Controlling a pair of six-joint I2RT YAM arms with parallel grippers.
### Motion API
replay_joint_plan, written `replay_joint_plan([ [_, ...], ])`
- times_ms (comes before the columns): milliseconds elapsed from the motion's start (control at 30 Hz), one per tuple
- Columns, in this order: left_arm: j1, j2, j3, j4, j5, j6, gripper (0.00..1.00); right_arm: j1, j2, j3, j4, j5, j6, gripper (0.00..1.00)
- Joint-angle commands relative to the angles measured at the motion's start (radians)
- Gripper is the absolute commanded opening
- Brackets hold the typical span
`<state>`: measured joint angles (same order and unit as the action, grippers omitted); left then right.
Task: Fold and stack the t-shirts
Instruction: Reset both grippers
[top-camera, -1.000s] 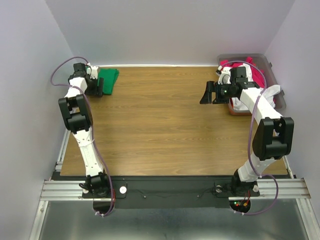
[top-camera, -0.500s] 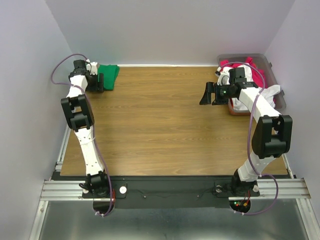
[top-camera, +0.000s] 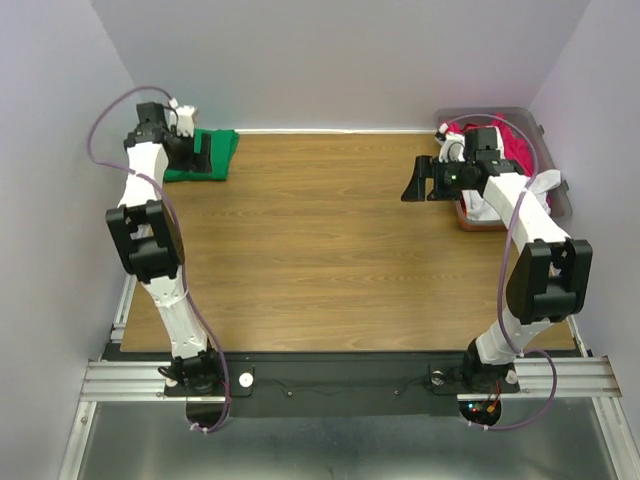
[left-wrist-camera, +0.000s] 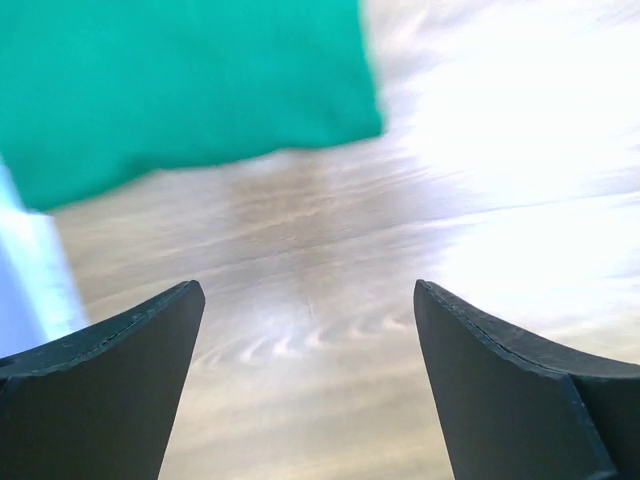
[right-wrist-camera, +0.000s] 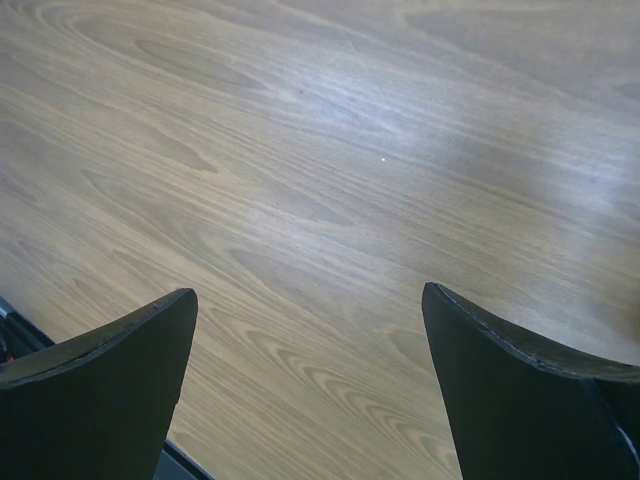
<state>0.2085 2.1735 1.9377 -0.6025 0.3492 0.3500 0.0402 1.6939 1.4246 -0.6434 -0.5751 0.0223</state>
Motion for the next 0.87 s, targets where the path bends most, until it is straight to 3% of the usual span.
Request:
replay_joint_plan([
  [0,-0.036,-0.266,0.026,-0.019,0.039,0.018,0.99,-0.006,-0.128,0.05,0.008,0.04,-0.013,1.0],
  [200,-0.115,-0.466,-0.104,-0.026,0.017,-0.008,0.99,-0.006,-0.233,0.014,0.005,0.147,-0.004,1.0],
  [367,-0.196,-0.679,-0.405,0.076,0.004,-0.04,0.99,-0.006,-0.306,-0.093,0.005,0.218,0.03,1.0],
  [533,-0.234,-0.833,-0.701,0.182,0.025,-0.046,0.99,-0.007,-0.362,-0.232,-0.005,0.155,-0.012,1.0],
  [633,-0.238,-0.908,-0.793,0.202,0.017,-0.039,0.99,-0.006,-0.39,-0.299,-0.012,0.095,-0.015,1.0],
  [833,-0.238,-1.001,-0.873,0.234,0.019,-0.049,0.99,-0.006,-0.45,-0.352,-0.012,0.115,-0.038,1.0],
])
